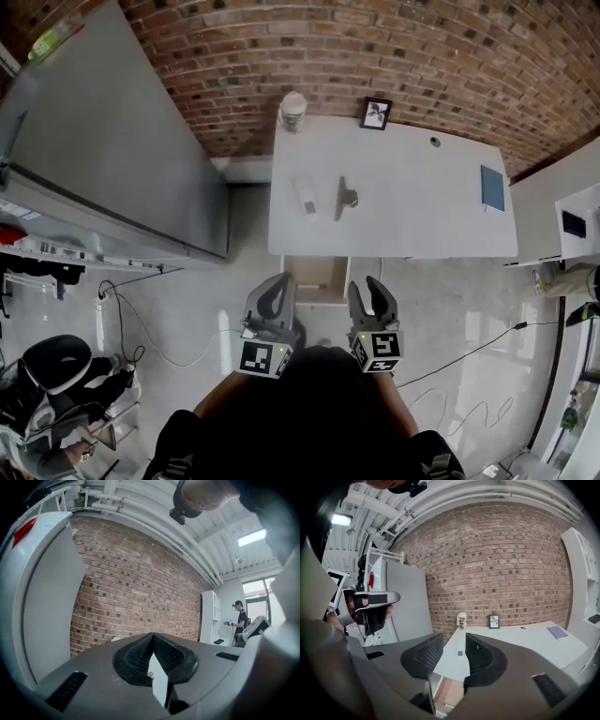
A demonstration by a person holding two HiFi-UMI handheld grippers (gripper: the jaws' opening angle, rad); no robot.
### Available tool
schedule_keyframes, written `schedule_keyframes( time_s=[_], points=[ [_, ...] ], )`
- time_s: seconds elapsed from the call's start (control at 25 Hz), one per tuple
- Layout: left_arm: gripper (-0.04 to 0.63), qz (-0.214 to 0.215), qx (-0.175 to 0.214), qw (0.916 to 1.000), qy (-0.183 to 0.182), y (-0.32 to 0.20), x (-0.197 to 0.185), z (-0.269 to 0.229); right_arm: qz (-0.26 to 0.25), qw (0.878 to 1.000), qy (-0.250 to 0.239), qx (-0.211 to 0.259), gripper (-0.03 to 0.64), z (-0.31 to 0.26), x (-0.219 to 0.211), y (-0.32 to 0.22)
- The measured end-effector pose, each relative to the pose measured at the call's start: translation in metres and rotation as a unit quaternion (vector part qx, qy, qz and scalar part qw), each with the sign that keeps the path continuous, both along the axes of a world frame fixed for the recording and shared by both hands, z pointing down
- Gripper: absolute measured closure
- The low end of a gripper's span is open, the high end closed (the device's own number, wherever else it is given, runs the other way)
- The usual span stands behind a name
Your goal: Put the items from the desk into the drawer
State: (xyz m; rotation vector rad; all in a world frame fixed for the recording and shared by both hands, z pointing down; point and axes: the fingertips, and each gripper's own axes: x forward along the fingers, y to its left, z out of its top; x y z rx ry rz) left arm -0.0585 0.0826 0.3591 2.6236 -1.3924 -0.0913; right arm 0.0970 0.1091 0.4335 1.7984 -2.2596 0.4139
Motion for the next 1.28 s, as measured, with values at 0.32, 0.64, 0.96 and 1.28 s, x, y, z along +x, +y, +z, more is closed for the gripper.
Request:
schedule_keyframes(
  time_s=[0.32, 0.64, 0.96, 1.28],
  points=[
    [0.595, 0.033, -0.005, 0.9994, 0.012, -0.035, -0.011, 0.003, 0.027, 1.000, 0.007, -0.007, 0.491, 0.008, -0.009, -0.048],
    [0.595, 0.028, -0.010, 0.9994, 0.020, -0.053, -0.006, 0.011, 0.030, 0.999, 0.010, -0.016, 0.491, 0.025, 0.003, -0.088],
    [0.595, 0.009, -0.016, 0.9997, 0.015, -0.076, 0.009, 0.010, 0.030, 0.999, -0.006, -0.042, 0.491, 0.052, 0.029, -0.135],
    [0.595, -0.002, -0.029, 0.9996, 0.000, -0.101, 0.033, 0.018, 0.033, 0.995, -0.020, -0.089, 0.491, 0.106, 0.058, -0.185]
  ],
)
